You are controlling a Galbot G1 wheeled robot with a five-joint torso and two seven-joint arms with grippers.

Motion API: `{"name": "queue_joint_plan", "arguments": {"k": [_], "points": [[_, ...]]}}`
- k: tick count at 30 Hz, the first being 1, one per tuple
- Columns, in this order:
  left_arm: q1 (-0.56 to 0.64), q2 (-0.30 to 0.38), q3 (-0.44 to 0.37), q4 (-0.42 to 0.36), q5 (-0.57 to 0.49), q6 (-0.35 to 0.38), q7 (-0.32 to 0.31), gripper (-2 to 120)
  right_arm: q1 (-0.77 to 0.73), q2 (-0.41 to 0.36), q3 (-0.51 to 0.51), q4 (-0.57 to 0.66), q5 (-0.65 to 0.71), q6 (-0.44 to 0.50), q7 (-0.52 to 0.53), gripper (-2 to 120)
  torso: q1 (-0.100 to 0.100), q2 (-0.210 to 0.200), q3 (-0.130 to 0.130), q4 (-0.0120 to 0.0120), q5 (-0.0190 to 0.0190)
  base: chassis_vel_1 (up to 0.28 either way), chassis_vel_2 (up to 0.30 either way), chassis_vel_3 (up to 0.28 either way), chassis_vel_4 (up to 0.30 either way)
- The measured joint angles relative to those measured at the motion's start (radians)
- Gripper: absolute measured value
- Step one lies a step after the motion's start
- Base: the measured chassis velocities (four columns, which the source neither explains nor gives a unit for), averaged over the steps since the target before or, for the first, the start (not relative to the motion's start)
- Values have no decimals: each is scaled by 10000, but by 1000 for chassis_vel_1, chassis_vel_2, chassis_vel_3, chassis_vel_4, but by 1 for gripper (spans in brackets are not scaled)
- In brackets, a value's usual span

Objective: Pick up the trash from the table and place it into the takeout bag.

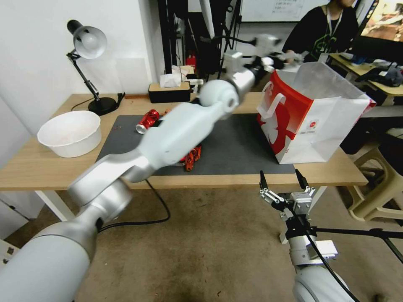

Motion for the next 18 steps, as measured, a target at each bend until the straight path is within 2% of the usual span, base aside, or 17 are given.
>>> {"name": "queue_joint_plan", "arguments": {"k": [2, 3, 6, 11, 15, 18], "points": [[473, 935, -326, -873, -16, 58, -242, 100, -2, 1, -17, 5, 0, -7, -1, 100, 0, 0, 0, -1, 0, 0, 0, 0, 0], [473, 935, -326, -873, -16, 58, -242, 100, -2, 1, -17, 5, 0, -7, -1, 100, 0, 0, 0, -1, 0, 0, 0, 0, 0], [1208, 1952, -831, -1847, -15, 136, -514, 100, -26, 8, -46, 4, -9, -17, -6, 100, -2, 1, -1, 0, 1, 0, 0, 0, 0], [1604, 2329, -1087, -2253, -5, 180, -632, 100, -37, 8, -49, 6, -16, -22, -8, 100, -1, 2, -1, -3, 2, 0, 0, 0, 0], [3317, 3500, -2093, -3680, 423, 295, -930, 100, -65, 8, -46, 42, -23, -29, -11, 100, -1, 2, 0, -6, 3, 0, 0, 0, 0], [3882, 3832, -2482, -4085, 610, 302, -976, 100, -58, 17, -62, 45, -27, -30, -15, 100, -2, 2, 0, -2, 5, 0, 0, 0, 0]]}}
